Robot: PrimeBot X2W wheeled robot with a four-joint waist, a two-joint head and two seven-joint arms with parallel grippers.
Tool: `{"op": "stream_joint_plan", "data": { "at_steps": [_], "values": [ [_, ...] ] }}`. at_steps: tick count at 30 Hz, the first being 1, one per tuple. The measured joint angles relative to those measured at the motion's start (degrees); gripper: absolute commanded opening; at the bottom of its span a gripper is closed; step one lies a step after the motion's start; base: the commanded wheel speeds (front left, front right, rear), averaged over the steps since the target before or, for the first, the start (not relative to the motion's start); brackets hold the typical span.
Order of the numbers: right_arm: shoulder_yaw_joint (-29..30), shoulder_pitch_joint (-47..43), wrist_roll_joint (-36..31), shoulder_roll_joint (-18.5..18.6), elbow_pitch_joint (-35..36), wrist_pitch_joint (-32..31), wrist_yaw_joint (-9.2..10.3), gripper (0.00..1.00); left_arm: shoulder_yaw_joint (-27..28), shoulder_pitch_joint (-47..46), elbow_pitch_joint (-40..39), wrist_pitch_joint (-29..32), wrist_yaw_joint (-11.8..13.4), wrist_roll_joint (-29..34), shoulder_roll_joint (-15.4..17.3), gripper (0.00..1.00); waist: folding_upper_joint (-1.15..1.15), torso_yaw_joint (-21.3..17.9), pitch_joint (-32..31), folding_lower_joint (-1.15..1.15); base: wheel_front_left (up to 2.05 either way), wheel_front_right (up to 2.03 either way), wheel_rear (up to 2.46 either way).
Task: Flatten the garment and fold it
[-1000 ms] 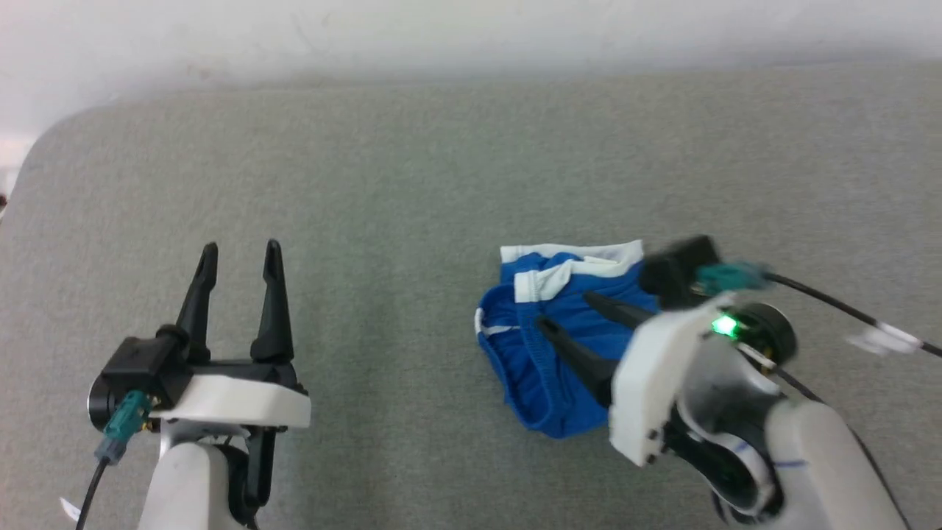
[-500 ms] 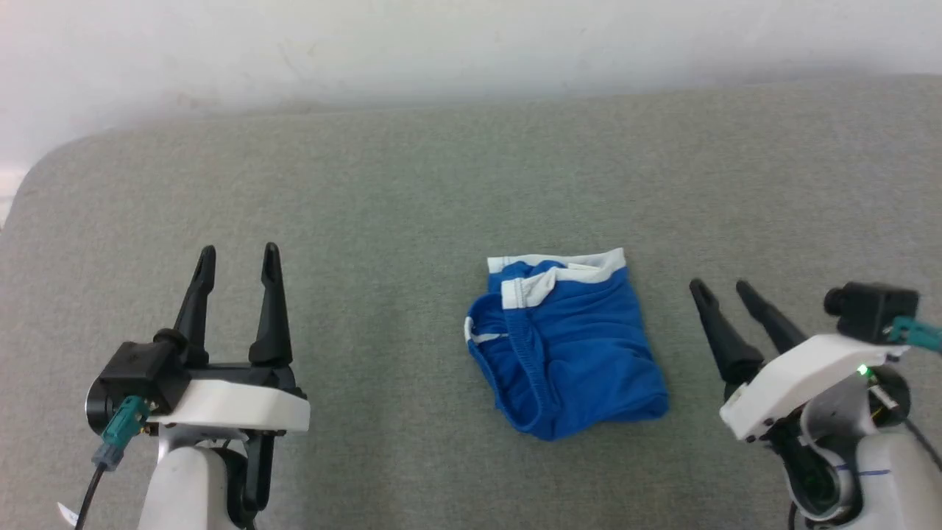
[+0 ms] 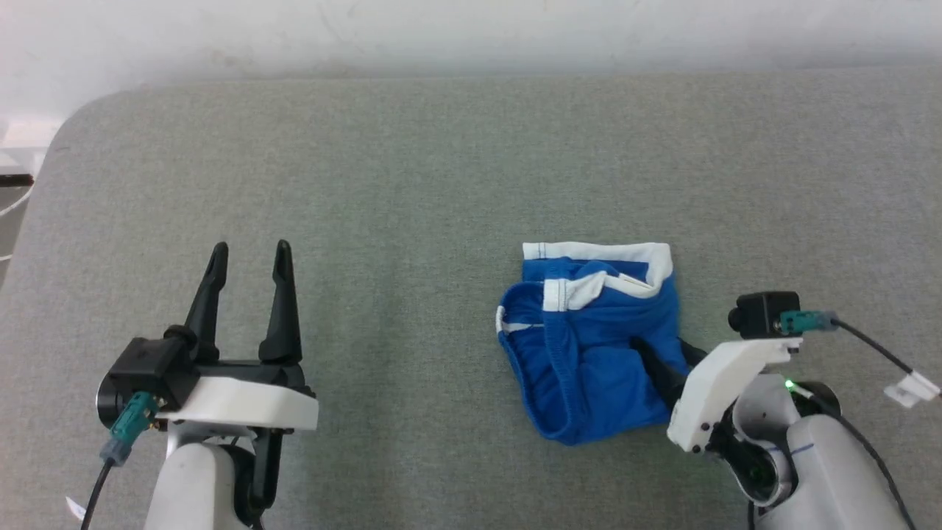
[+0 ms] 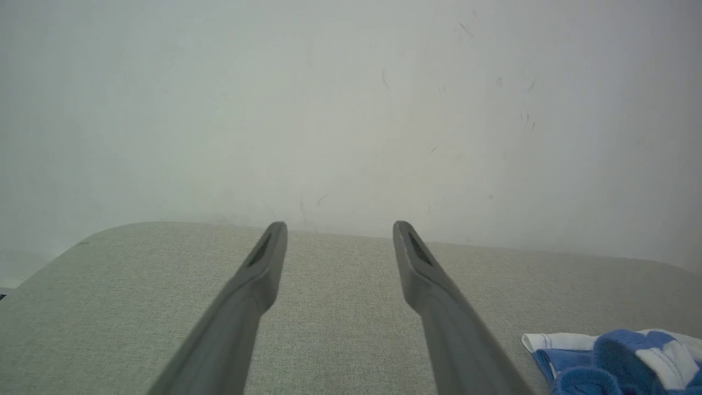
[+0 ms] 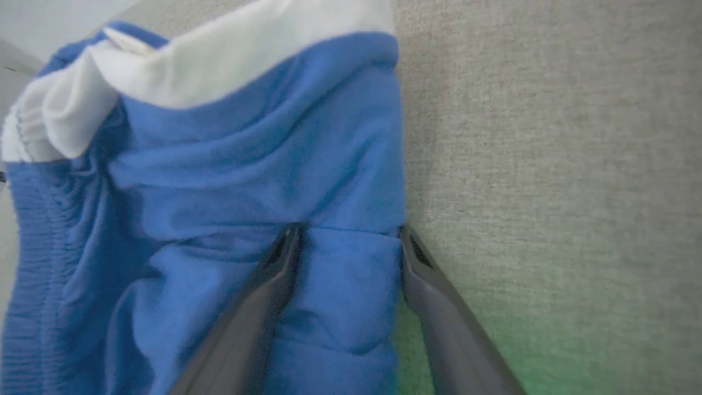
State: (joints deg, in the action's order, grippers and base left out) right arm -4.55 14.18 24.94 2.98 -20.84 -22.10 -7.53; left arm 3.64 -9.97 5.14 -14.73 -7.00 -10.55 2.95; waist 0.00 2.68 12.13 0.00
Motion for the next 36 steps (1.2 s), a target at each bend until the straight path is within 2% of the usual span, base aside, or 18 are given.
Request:
{"op": "stream_joint_plan", "data": {
  "at_steps": [1,2,6,11,15,18,21,24,27,34,36],
  "values": [
    [-0.22,0.49,0.09,0.16,-0.22,-0.94,0.00,0.10,-0.04,0.00,0.02,0.00,0.00,-0.04,0.01,1.00,0.00,0.11,0.10,0.00,0.00,0.00,0.00],
    [-0.59,0.94,0.26,0.26,-0.31,-1.62,0.00,0.00,-0.12,0.00,0.15,0.00,0.00,-0.03,0.01,1.00,0.00,0.16,0.20,0.00,0.00,0.00,0.00],
    [-1.65,1.79,-1.62,0.09,-0.10,-3.68,-0.01,0.00,-0.38,0.00,0.21,0.00,0.01,0.05,0.01,1.00,0.00,-0.15,0.40,0.00,0.00,0.00,0.00],
    [-5.45,4.21,-10.46,1.03,3.41,-8.16,-0.03,0.00,-0.31,-0.12,-0.44,0.00,0.00,0.80,0.01,1.00,0.00,-1.99,0.98,0.00,0.00,0.00,0.00],
    [-13.62,9.20,-14.16,8.44,7.19,-12.18,-0.07,0.00,0.13,-1.17,-1.38,0.00,0.00,1.72,0.16,1.00,0.00,-4.55,1.89,0.00,0.00,0.00,0.00],
    [-21.04,13.86,-14.39,15.86,8.77,-14.84,-0.08,0.00,0.32,-2.20,-2.76,0.00,-0.01,3.22,1.14,1.00,0.00,-7.09,2.88,0.00,0.00,0.00,0.00],
    [-24.75,19.09,-13.63,21.46,8.68,-15.15,-0.07,0.00,0.19,-3.44,-4.74,0.00,-0.01,4.46,1.98,1.00,0.00,-10.08,4.20,0.01,0.00,0.00,0.00],
    [-27.07,23.29,-11.85,24.84,7.31,-13.60,-0.07,0.00,-0.73,-4.67,-6.17,-0.01,-0.02,6.02,3.05,1.00,0.00,-13.27,5.80,0.01,0.00,0.00,0.00],
    [-27.44,26.16,-10.21,26.30,3.83,-11.50,-0.09,0.00,-1.70,-6.21,-7.27,0.09,-0.02,7.67,4.77,1.00,0.00,-16.42,7.76,0.01,0.00,0.00,0.00],
    [-22.10,31.94,-11.84,27.38,-8.44,-1.80,-0.09,0.00,-2.94,-10.92,-11.44,3.91,-0.05,8.49,8.43,1.00,0.00,-22.31,13.95,0.01,0.00,0.00,0.00],
    [-19.42,34.24,-14.67,27.72,-13.57,2.48,-0.09,0.00,-3.14,-12.22,-13.04,5.60,-0.07,8.56,9.70,1.00,0.00,-24.16,16.79,0.01,0.00,0.00,0.00]
  ]
}}
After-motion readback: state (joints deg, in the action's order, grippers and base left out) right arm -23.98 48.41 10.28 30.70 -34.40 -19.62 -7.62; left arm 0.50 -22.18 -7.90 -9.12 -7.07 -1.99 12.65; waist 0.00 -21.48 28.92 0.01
